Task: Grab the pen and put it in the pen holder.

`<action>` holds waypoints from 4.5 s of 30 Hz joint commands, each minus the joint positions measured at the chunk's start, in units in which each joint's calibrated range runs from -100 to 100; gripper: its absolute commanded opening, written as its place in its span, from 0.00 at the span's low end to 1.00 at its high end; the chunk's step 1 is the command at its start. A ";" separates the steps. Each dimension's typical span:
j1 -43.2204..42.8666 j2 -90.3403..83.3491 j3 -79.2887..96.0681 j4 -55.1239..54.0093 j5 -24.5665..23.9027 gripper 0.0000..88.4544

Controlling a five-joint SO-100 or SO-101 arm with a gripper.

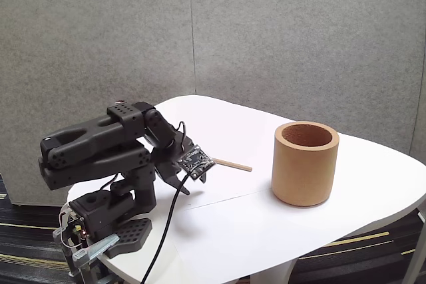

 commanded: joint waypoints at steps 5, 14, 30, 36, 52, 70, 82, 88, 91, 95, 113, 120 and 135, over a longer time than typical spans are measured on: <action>-0.34 0.03 -0.18 -0.42 -0.07 0.20; -0.34 0.03 -0.18 -0.42 -0.02 0.20; 0.24 0.92 -11.19 0.00 -0.02 0.20; -0.41 4.50 -21.84 0.17 -0.02 0.20; -10.74 55.66 -71.84 9.24 -0.07 0.20; -12.20 78.76 -80.51 11.36 0.40 0.21; -11.40 85.35 -83.57 11.86 0.51 0.39; -10.66 85.35 -83.21 11.86 0.51 0.51; -10.66 85.35 -83.12 11.61 0.51 0.51; -10.66 85.51 -83.12 11.10 2.51 0.51; -11.54 92.01 -83.21 11.10 6.09 0.51; -12.49 96.65 -83.75 11.27 6.09 0.50; -12.64 97.79 -83.48 11.19 5.61 0.29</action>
